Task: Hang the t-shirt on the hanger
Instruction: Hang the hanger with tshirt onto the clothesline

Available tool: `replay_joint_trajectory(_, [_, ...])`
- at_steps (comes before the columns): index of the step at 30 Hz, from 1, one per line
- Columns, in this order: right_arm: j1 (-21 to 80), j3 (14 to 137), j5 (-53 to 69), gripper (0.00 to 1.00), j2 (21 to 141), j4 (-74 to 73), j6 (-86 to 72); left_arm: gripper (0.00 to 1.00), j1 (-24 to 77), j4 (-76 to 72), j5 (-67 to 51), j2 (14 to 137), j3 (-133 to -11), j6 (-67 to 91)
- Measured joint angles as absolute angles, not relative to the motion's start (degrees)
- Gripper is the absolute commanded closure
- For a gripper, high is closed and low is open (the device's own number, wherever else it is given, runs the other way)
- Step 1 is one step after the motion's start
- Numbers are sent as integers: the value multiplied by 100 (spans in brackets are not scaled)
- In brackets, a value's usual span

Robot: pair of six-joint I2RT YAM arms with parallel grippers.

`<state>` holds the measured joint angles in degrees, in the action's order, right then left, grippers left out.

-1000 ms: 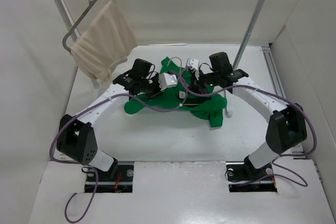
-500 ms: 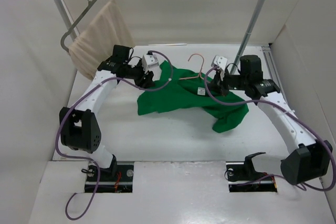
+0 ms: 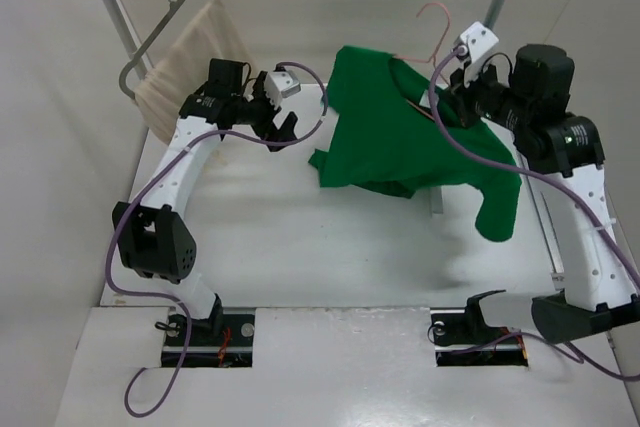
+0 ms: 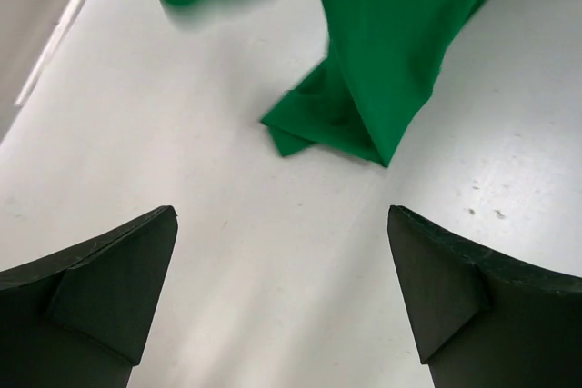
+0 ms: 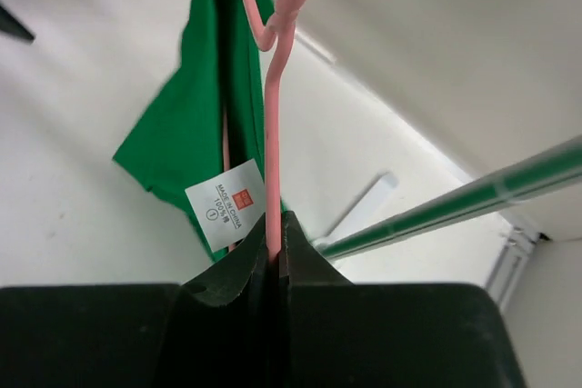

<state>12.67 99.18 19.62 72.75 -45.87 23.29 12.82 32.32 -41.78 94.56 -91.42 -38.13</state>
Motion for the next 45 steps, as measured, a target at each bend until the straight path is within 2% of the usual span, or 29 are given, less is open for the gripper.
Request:
replay_joint_trajectory(8, [2832, 11824, -213, 100, 8333, -4976, 1774, 0, 1496, 3192, -2930, 9203, -9087, -3566])
replay_joint_trajectory(13, [2659, 12001, -934, 100, 8466, -4954, 1647, 0, 1730, 3240, -2491, 8707, -8652, -3538])
replay_joint_trajectory(26, [864, 12492, -803, 100, 8558, -4794, 1682, 0, 1824, 3186, -2307, 8289, -7970, -3140])
replay_joint_trajectory(40, [965, 11920, -548, 100, 8772, -4578, 1787, 0, 1824, 2969, -2316, 8263, -7874, -3013])
replay_joint_trajectory(41, [982, 11920, -561, 84, 8772, -4582, 1789, 0, 1824, 2967, -2316, 8263, -7863, -3011])
replay_joint_trajectory(45, [991, 11716, -609, 8, 8711, -4499, 1791, 0, 1824, 2943, -2316, 8263, -7832, -3009])
